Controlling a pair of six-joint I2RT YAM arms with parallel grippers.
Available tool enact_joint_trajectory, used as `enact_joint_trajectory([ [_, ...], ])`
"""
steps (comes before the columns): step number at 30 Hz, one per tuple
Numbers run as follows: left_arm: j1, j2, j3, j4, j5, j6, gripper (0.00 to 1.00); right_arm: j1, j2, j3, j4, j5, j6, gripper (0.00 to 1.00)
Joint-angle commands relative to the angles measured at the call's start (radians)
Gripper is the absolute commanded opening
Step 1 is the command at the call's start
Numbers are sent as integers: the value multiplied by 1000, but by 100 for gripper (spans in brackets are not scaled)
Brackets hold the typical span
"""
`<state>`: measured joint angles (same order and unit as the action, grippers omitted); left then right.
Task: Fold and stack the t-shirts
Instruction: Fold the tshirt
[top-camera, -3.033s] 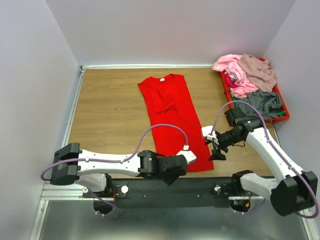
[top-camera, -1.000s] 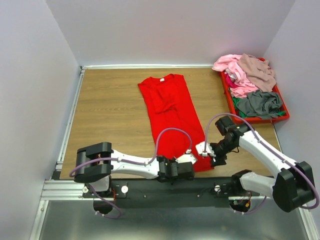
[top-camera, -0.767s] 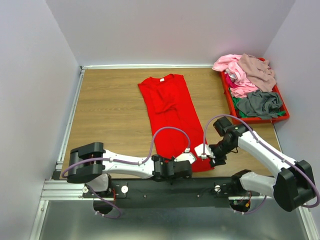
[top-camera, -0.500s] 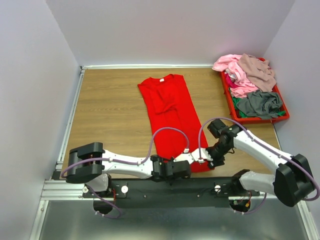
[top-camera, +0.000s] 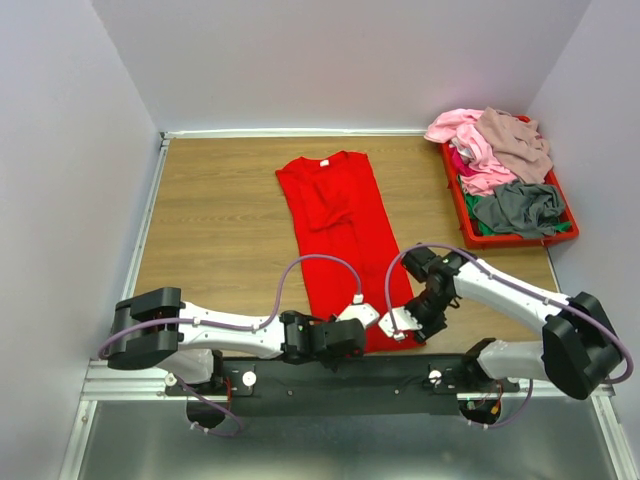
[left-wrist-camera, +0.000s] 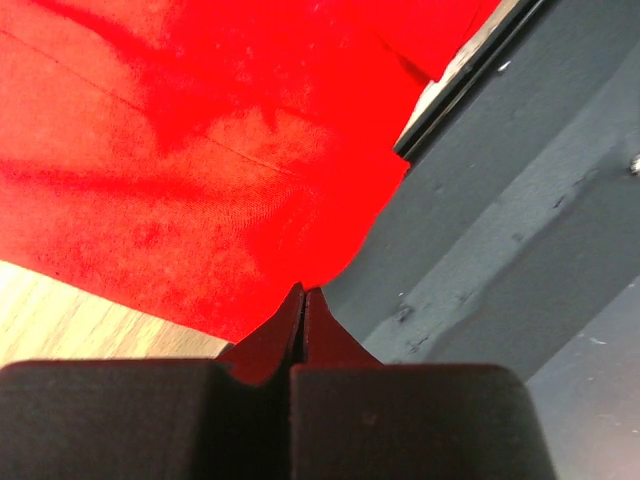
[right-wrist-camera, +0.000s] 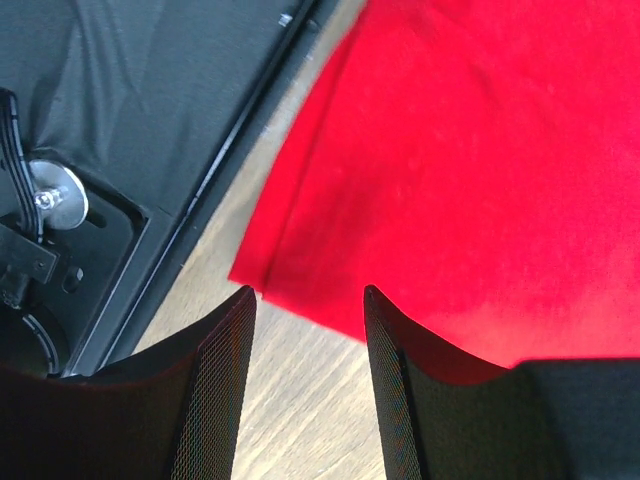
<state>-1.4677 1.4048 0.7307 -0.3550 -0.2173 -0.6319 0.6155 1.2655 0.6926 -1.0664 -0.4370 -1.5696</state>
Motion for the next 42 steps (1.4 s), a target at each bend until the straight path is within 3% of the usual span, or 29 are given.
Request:
enact_joint_trajectory([
  [1, 4, -4, -5, 67, 41, -29, 0, 43, 14, 22, -29, 30, -41, 54],
  [16, 15, -93, -117, 156, 82, -74, 0, 50, -91, 35, -75, 185, -69, 49],
  [24, 115, -113, -126, 188, 127, -75, 0, 55, -72, 84, -127, 60, -115, 55],
  [29, 220, -139, -139, 217, 163, -54, 0, 78, -28, 90, -64, 44, -106, 57],
  [42, 268, -106, -149, 257, 269, -5, 0, 194, 15, 59, 0, -69, 42, 52],
])
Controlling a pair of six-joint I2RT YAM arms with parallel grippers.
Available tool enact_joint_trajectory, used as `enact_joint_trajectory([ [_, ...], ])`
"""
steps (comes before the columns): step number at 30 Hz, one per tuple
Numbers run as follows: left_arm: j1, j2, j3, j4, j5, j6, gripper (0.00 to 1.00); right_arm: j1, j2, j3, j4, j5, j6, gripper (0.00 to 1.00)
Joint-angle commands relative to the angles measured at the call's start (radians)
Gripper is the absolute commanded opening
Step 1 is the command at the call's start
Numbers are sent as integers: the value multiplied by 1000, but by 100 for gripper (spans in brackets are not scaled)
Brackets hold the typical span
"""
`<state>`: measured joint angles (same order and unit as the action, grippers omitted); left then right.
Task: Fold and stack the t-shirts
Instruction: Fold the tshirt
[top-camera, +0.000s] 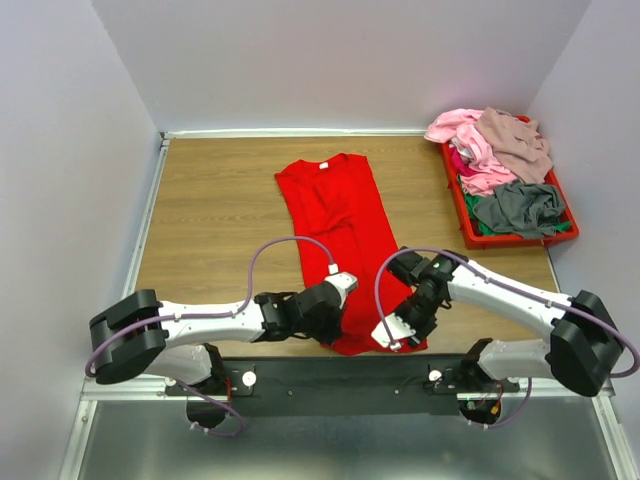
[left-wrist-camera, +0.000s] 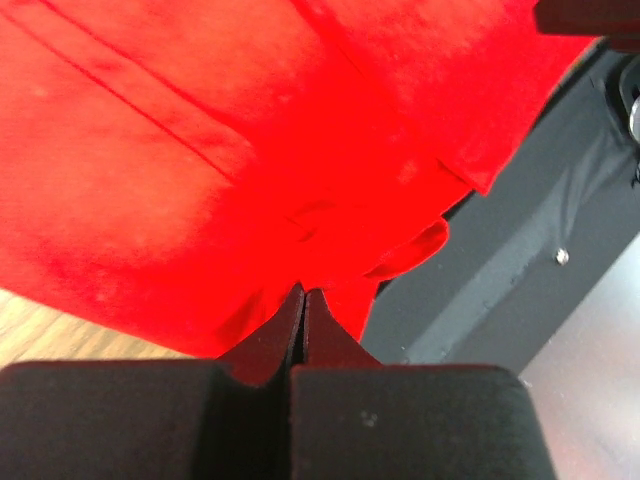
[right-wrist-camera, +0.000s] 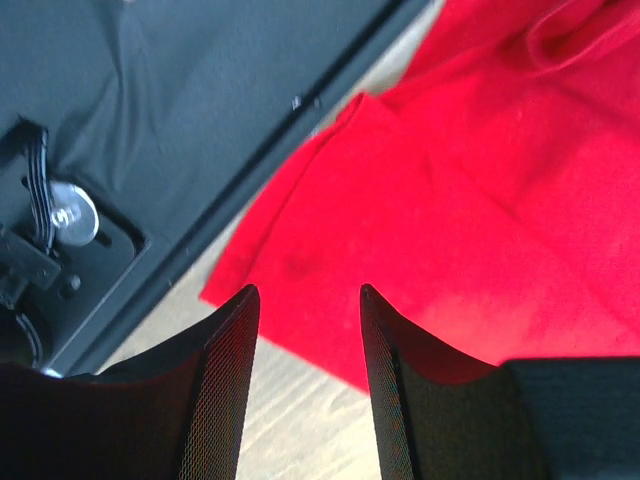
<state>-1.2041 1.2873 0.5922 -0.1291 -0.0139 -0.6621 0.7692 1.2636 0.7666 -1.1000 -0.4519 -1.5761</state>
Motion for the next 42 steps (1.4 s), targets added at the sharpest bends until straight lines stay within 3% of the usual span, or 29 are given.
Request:
enact_joint_trajectory([
  [1, 5, 10, -12, 31, 69, 27, 0, 48, 25, -24, 41, -48, 51, 52],
  [7, 5, -11, -26, 33, 138, 39, 2, 64, 34, 3, 80, -13, 99, 52],
  [8, 3, -16, -29, 23, 138, 33, 15, 64, 31, 13, 80, -10, 141, 52],
  [9, 3, -25, -29, 23, 134, 27, 16, 64, 30, 20, 78, -8, 165, 52],
  [10, 5, -46, -28, 5, 121, 10, 29, 65, 23, 25, 78, -2, 188, 52],
  [12, 6, -75, -23, -32, 71, -7, 44, 53, -3, 20, 77, 13, 226, 51],
  [14, 23, -118, -20, -50, 48, -25, 48, 7, -19, 11, 78, 25, 237, 51],
  [20, 228, -246, -43, -20, 40, -48, 52, -223, -69, 39, 132, -54, 298, 51],
  [23, 400, -261, -45, 37, 38, -66, 59, -315, -50, 48, 268, -86, 440, 52],
  [24, 452, -253, -42, 57, 58, -67, 61, -336, -38, 49, 314, -105, 556, 54],
  [25, 565, -225, -37, 107, 80, -68, 61, -378, -9, 59, 403, -116, 615, 54],
  [28, 754, -125, -14, 208, 166, -70, 61, -425, 80, 89, 578, -139, 876, 59],
  [32, 889, 79, 87, 252, 215, -19, 60, -498, 198, 171, 699, -185, 1177, 67],
  [33, 903, 124, 148, 252, 236, -4, 59, -499, 218, 189, 722, -170, 1276, 75],
  [34, 914, 204, 178, 250, 241, 10, 58, -499, 233, 197, 755, -162, 1307, 77],
  [42, 936, 493, 417, 220, 259, 94, 47, -528, 250, 186, 801, -96, 1370, 80],
])
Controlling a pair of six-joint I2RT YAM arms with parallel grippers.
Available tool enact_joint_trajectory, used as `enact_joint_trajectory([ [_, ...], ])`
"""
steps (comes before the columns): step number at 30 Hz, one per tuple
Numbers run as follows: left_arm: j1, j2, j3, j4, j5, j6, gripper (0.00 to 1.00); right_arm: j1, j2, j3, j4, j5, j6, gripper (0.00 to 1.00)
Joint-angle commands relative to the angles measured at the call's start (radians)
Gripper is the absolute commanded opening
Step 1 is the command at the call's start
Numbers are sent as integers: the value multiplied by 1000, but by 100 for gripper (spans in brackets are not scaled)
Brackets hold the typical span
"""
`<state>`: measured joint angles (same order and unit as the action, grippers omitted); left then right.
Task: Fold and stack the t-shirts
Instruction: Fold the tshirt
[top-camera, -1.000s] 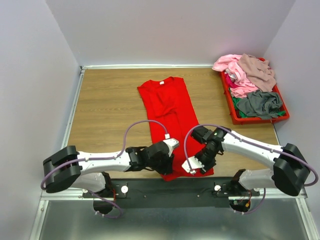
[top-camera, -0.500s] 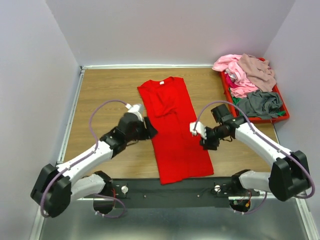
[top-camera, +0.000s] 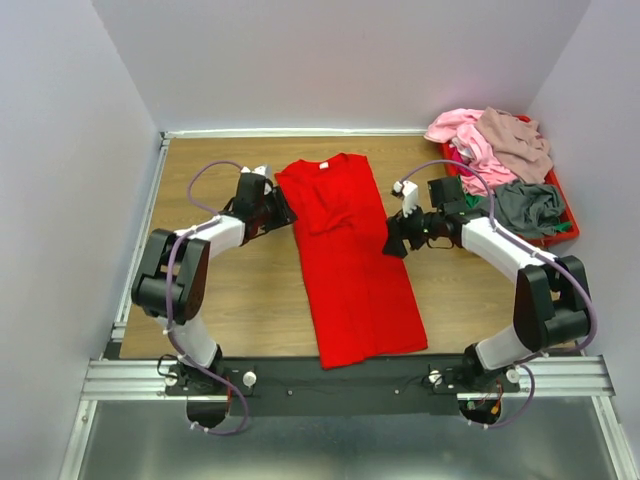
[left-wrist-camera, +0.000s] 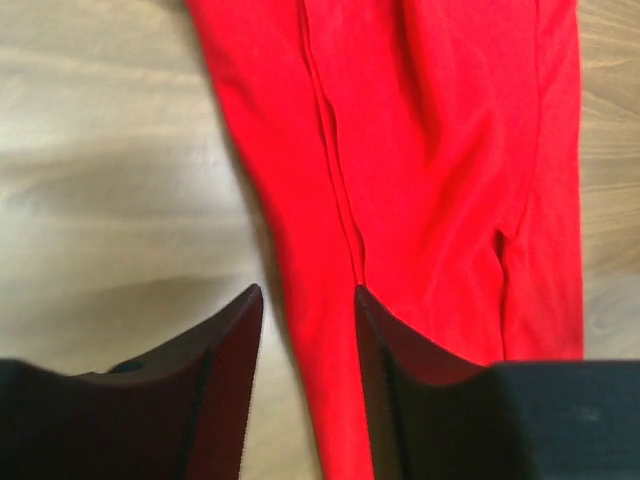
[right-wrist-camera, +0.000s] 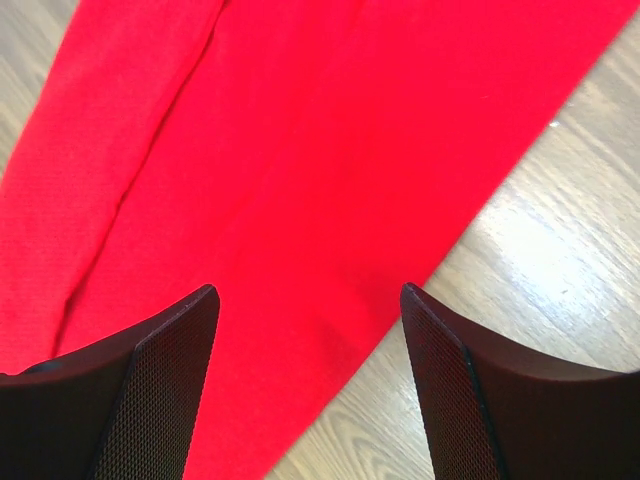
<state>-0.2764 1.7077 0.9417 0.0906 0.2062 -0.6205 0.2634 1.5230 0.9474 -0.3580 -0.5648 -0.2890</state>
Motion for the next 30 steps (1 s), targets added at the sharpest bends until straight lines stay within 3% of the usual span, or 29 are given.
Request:
enact_joint_trajectory([
  [1, 9, 122, 86, -8, 41, 54, 46, -26, -14, 2, 60, 17, 83, 80],
  [5, 16, 222, 173, -49, 16, 67, 40, -42, -24, -1, 62, 3, 85, 80],
  [15, 45, 383, 403, -163, -45, 96, 0, -69, -29, -6, 67, -30, 83, 80],
  [25, 82, 518, 629, -238, -34, 71, 0, -78, 6, -1, 67, 17, 79, 80],
  [30, 97, 563, 698, -259, -2, 65, 0, -78, 194, 86, 68, 72, 200, 77],
])
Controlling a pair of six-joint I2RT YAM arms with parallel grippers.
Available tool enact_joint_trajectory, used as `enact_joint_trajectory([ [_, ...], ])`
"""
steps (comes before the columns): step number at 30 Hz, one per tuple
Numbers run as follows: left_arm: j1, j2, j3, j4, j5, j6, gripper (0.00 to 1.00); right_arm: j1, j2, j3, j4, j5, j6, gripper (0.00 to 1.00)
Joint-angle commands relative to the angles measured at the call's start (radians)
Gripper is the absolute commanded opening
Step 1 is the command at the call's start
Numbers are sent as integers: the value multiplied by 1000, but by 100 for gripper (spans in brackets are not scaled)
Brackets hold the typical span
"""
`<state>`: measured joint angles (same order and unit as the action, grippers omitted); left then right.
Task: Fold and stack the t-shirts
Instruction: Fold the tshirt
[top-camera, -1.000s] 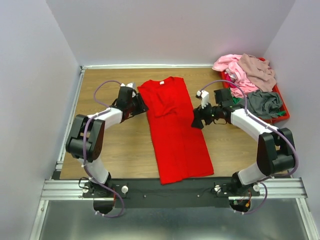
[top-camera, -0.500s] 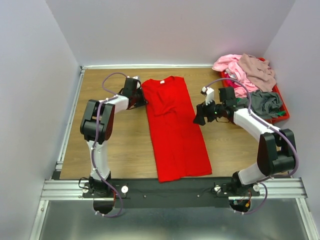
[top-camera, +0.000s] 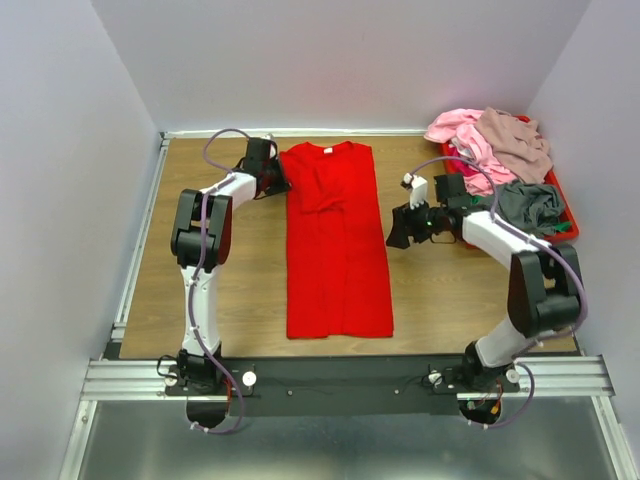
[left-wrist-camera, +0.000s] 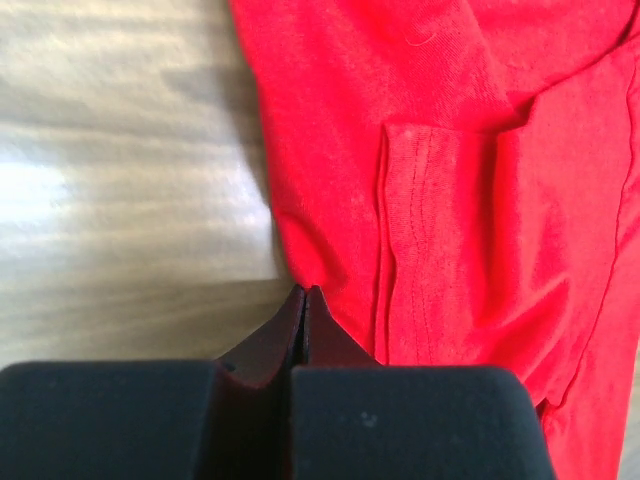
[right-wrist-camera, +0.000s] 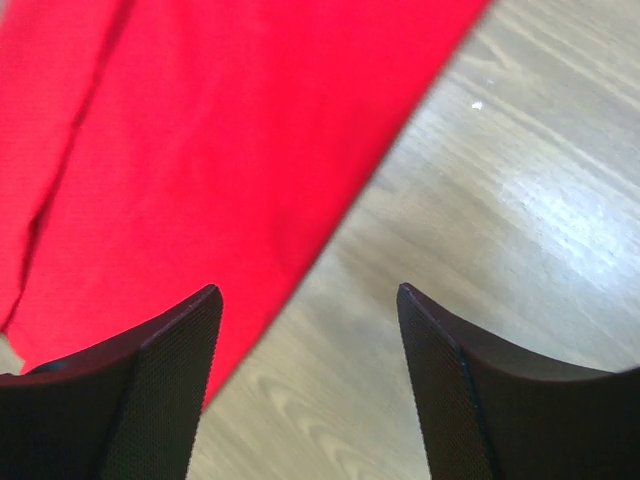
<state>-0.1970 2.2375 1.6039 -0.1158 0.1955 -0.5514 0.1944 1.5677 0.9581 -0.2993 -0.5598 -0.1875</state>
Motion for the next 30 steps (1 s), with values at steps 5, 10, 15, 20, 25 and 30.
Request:
enact_joint_trajectory([
  [5, 33, 2, 21, -48, 25, 4, 0, -9, 347, 203, 5, 22, 238, 71],
  [10, 45, -85, -21, -28, 58, 47, 33, -9, 488, 318, 6, -64, 327, 65],
  [15, 59, -265, -70, -22, 19, 135, 57, -9, 566, 369, 5, -89, 361, 63],
  [20, 61, -490, -108, 7, 7, 330, 60, -10, 528, 396, -6, 23, 269, 63],
  [25, 44, -699, -274, 185, 393, 747, 66, -9, 289, 363, -92, -2, -182, 71],
  [30, -33, -958, -559, 286, 359, 1098, 83, 17, 47, 265, -239, -130, -538, 100],
])
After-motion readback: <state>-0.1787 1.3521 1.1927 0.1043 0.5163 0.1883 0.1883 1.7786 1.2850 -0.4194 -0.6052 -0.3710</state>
